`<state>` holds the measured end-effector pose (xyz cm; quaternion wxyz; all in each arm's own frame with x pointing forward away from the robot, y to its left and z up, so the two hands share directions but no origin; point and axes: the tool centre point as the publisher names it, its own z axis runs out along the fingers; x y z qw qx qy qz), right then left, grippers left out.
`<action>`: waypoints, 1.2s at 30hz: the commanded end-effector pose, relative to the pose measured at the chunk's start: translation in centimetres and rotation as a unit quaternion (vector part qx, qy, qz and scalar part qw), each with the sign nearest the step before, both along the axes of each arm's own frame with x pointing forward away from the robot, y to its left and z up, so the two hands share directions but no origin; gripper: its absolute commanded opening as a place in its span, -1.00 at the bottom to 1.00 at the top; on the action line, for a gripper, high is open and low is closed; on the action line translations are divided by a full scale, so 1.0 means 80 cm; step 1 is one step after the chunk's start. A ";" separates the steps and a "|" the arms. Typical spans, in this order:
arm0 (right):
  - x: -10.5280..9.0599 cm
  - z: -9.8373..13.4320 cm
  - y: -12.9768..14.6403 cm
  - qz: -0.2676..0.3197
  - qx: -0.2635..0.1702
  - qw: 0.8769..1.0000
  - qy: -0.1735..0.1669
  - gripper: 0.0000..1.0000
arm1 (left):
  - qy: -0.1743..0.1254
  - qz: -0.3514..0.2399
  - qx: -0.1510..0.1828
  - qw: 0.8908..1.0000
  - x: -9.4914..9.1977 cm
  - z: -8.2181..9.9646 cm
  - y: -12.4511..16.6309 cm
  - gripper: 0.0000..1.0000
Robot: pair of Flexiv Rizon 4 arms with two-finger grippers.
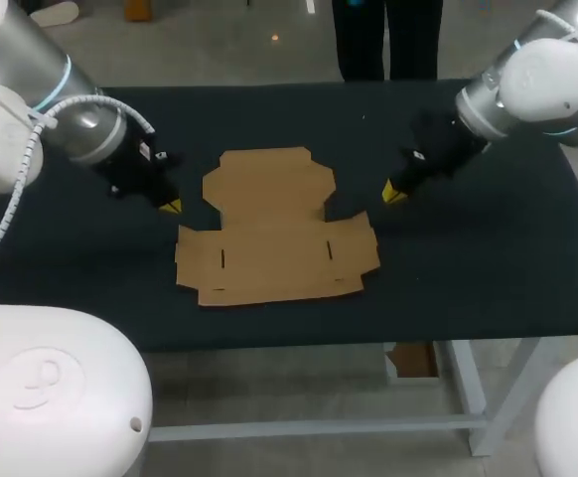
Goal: Assemble the packaging by folding the flat box into shape, placing the metal phone stand inside, and closing the box properly
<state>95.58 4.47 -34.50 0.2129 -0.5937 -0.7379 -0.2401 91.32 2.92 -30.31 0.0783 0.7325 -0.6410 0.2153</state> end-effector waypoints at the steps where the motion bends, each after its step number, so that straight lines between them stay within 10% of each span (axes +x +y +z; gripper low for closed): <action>1: -0.025 -0.001 -0.005 -0.004 0.003 1.000 -0.008 -1.00 | -0.014 0.013 0.002 1.000 -0.031 0.007 0.009 -1.00; 36: -0.114 -0.059 0.006 0.012 0.024 1.000 0.016 -1.00 | 0.016 0.012 -0.035 0.999 -0.134 -0.047 0.010 -1.00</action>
